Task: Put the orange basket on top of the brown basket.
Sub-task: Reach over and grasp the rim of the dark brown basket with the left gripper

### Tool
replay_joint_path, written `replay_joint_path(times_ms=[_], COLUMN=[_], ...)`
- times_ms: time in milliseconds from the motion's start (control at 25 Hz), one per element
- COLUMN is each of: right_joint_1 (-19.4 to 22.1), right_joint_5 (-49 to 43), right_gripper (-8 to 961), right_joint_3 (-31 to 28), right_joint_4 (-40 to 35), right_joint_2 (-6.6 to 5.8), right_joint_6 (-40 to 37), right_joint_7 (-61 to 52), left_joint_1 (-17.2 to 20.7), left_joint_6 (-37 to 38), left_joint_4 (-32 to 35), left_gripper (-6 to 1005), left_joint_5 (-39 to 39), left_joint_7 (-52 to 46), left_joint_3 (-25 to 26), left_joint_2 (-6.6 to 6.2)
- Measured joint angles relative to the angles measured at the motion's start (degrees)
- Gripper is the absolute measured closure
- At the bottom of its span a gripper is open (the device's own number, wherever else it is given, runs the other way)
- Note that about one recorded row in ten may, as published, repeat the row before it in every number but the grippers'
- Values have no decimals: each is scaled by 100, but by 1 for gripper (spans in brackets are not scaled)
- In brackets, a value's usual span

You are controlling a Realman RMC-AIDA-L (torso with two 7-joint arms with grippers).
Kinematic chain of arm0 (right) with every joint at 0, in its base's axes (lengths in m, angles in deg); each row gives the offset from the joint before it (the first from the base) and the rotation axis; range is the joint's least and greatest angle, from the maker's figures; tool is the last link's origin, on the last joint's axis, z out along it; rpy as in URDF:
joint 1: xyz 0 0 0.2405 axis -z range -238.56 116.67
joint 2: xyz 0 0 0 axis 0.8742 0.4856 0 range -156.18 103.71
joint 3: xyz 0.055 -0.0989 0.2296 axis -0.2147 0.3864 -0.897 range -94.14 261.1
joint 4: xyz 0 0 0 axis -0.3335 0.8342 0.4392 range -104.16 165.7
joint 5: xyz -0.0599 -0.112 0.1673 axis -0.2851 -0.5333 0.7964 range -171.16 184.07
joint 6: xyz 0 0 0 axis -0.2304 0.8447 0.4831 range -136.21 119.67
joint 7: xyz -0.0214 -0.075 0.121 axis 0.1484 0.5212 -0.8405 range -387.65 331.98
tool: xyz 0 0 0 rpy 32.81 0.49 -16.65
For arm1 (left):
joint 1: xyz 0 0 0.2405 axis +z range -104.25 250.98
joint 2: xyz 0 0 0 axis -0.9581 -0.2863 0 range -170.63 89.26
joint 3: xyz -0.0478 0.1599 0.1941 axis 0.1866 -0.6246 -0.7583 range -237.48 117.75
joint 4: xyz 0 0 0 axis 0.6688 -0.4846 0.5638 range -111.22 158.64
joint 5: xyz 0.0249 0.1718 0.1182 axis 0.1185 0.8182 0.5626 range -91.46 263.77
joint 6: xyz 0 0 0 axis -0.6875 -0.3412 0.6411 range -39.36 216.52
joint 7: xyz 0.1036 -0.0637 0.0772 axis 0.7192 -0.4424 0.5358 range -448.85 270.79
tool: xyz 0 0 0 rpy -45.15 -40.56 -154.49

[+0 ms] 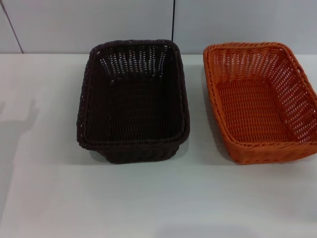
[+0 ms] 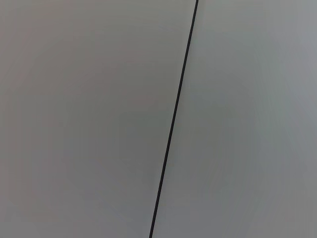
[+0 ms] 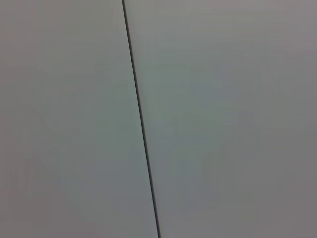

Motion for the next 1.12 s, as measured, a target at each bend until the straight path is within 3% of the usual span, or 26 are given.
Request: replay_joint_path(times_ms=[1120], right_joint_1=[-19], right_joint_5=[0], right_gripper=[237], right_joint_3=[-18], right_joint_4=[0], right_joint_2=[-9], right_joint_6=[6], right_joint_7=[0], left_joint_1=[-13], left_joint_6=[-4], left_joint_4=[0], left_gripper=[168], left_joint_5=[0], left_joint_7=[0], left_joint_3=[0], left_joint_2=[-3])
